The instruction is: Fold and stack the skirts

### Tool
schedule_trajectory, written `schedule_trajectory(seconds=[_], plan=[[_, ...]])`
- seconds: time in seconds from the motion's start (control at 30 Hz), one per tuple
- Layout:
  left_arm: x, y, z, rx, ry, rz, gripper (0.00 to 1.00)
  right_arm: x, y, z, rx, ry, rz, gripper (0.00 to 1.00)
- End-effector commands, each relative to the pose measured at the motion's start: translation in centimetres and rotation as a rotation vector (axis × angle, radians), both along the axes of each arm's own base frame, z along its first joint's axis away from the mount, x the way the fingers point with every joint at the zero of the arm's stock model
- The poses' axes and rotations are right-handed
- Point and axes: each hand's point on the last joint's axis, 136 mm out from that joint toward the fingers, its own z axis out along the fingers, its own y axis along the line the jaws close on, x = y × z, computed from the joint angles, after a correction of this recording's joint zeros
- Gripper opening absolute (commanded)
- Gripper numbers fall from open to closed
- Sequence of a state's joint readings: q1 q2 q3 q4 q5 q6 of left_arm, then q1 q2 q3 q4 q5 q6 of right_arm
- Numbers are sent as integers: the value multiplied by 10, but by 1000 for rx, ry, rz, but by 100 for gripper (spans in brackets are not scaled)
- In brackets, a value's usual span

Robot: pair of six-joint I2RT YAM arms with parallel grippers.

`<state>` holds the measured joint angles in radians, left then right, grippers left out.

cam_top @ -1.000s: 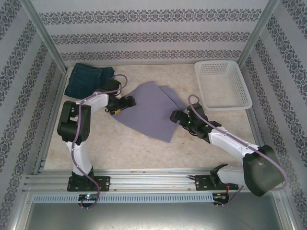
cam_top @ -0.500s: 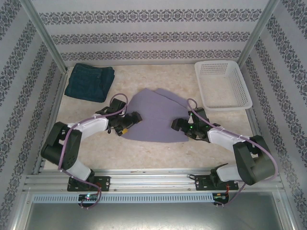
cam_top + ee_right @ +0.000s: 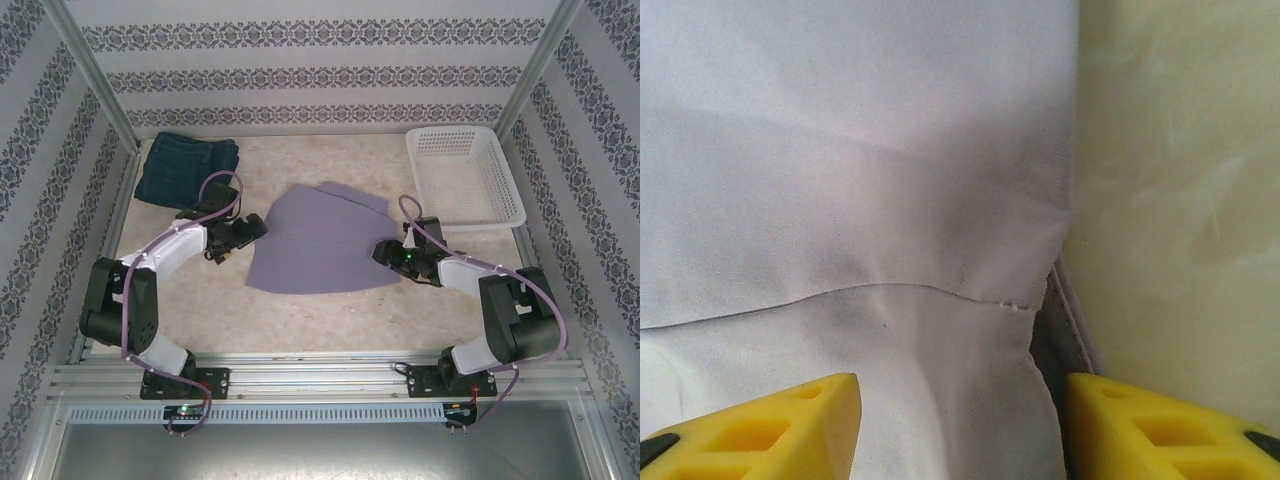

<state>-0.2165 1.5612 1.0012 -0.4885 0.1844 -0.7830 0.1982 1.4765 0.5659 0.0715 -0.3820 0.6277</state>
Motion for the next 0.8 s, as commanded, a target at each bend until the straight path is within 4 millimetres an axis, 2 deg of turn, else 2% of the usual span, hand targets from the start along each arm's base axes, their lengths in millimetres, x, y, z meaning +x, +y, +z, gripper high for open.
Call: schedule_trajectory(seconds=[0.0,0.07,0.17,0.23,0.4,0.57,0.77], plan=[[2,11,-2,83,29,-73,100,13,-10,5,-70,-48,7,62],[8,11,-10,106,50,-115,97,15,-18,6,-108,-51,-15,65],[15,2,-24,98,94,-190,69,16,-27,10,-145,-61,-37,68],[18,-4,-30,74,119,-216,62,17,-31,15,-153,-71,-48,68],[34,-25,-34,-46,93,-198,56,15,-35,20,-155,-89,-61,68],[40,-26,-44,-71,93,-129,47,12,-35,22,-146,-96,-70,68],[46,-32,-46,-116,61,-106,46,9,-35,21,-147,-96,-68,68]])
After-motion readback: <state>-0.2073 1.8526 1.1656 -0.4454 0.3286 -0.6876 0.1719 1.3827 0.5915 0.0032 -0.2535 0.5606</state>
